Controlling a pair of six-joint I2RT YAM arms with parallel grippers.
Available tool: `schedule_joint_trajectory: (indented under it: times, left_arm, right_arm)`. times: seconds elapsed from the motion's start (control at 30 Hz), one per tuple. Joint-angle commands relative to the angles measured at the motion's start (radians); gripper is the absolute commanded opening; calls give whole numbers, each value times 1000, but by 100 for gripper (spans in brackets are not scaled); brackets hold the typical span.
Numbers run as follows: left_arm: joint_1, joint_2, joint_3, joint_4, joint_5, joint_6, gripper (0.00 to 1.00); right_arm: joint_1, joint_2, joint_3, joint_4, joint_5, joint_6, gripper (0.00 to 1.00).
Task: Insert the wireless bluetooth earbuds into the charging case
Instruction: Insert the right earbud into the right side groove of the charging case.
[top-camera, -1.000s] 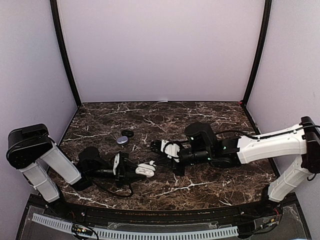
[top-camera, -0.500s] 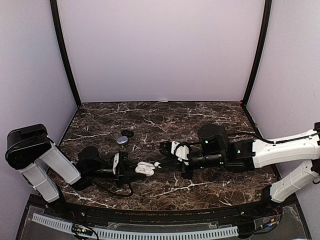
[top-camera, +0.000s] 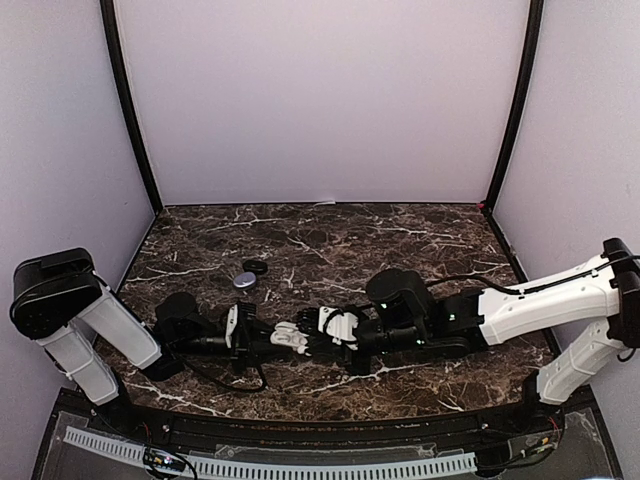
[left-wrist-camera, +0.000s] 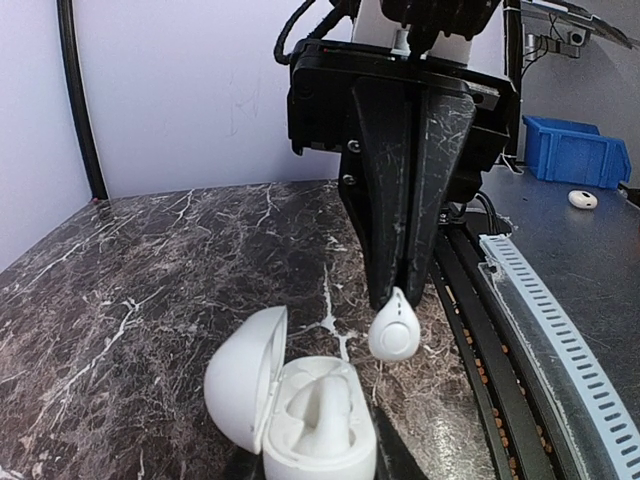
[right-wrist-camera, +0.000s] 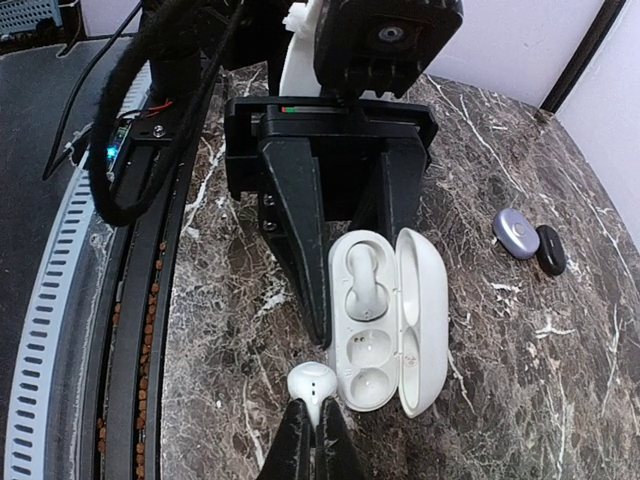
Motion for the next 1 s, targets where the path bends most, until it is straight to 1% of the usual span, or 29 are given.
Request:
schedule_joint_trajectory:
  times: [0.0, 0.27, 0.6, 0.97]
  left_arm:
    - [3, -34, 9, 4, -1, 4, 14]
    - [3, -37, 10, 0, 2, 5, 15]
    - [3, -35, 12, -7, 2, 6, 14]
    - [3, -36, 14, -10, 3, 6, 15]
  right_arm:
    - [12, 16, 40, 47, 37, -18, 0]
    - [11, 31, 55, 32, 88, -33, 0]
    - [12, 32, 65, 24, 109, -46, 0]
    - [12, 80, 111, -8, 110, -64, 0]
